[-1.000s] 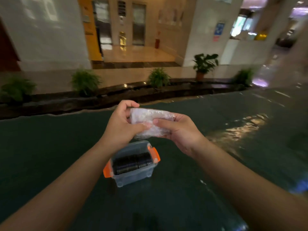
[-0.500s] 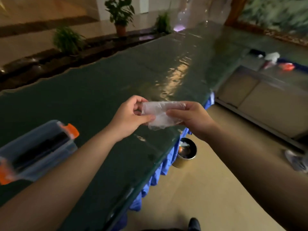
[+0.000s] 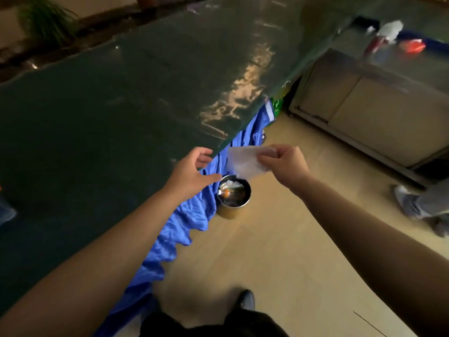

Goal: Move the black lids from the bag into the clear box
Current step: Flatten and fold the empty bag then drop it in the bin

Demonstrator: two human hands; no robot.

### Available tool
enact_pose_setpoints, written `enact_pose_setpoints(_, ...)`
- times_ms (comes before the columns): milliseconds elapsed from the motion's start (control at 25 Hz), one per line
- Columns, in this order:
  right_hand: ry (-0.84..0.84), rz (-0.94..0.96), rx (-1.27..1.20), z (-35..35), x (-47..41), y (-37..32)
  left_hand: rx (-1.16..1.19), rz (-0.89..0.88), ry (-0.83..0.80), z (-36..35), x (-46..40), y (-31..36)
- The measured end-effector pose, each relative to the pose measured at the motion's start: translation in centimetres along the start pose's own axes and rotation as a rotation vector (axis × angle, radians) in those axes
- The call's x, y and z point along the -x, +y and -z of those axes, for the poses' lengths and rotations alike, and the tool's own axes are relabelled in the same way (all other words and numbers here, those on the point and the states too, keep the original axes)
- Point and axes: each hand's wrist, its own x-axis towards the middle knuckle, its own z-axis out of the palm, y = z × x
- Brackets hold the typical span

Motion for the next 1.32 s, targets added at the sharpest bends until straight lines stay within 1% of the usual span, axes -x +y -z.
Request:
enact_pose_setpoints(160,0.058,-0.047,0.191,1.2,-4.2,5.7,-0.183,-0.018,-0.005,-5.5,-3.2,-2.3)
enact_pose_setpoints(360,0.004,-0.047,0.381,-1.4,-9.6,11.9,-0.386,-0.057,-0.055,-10.1,-10.1,-6.4)
enact_pose_setpoints(480,-0.013,0.006,0.46,-3.8,-12.7,16.2,-0.483,-0.095,-0.108,-12.8,-13.9,-9.9)
enact_pose_setpoints(560,-0.065,0.046,0.512,-5.7,-14.2,19.1,-0.563,-0.106,-0.135,-14.5,-15.2,-12.3)
enact_pose_setpoints(640,-0.113,0.109,0.564,-8.3,-17.0,24.1,-0.614,-0.066,-0.164,-17.7,-17.2,-16.7)
enact_pose_setpoints(720,-0.188,0.17,0.638,-10.7,-18.7,28.8,-0.668,-0.013,-0.202,-20.2,-17.7,-20.6)
enact_pose_setpoints(800,-0.27,0.226,0.696,-13.8,-21.4,34.4,-0.7,0.033,-0.198,-23.0,-18.5,-25.4)
enact_pose_setpoints(880,-0.366,0.222,0.742,-17.2,-23.8,40.4,-0.703,0.084,-0.192,-25.6,-19.0,-30.3)
enact_pose_setpoints(1000,-0.434,0.107,0.774,-22.7,-26.6,48.2,-0.715,0.181,-0.216,-28.9,-19.6,-36.3)
enact_pose_setpoints(1120,-0.558,-0.106,0.827,-27.2,-27.2,54.5,-0.739,0.223,-0.247,-30.8,-20.0,-39.8)
enact_pose_setpoints(1160,-0.664,-0.172,0.854,-28.5,-27.3,56.0,-0.74,0.229,-0.262,-31.3,-20.4,-40.6)
enact_pose_setpoints(1240,-0.912,-0.128,0.94,-30.3,-27.1,58.0,-0.739,0.226,-0.275,-31.8,-20.9,-41.2)
enact_pose_setpoints(1280,-0.974,-0.072,0.991,-31.0,-27.2,58.5,-0.735,0.214,-0.279,-31.9,-21.2,-41.4)
enact_pose_setpoints(1320,-0.999,-0.053,1.029,-31.0,-27.5,57.9,-0.73,0.205,-0.271,-31.9,-21.5,-41.3)
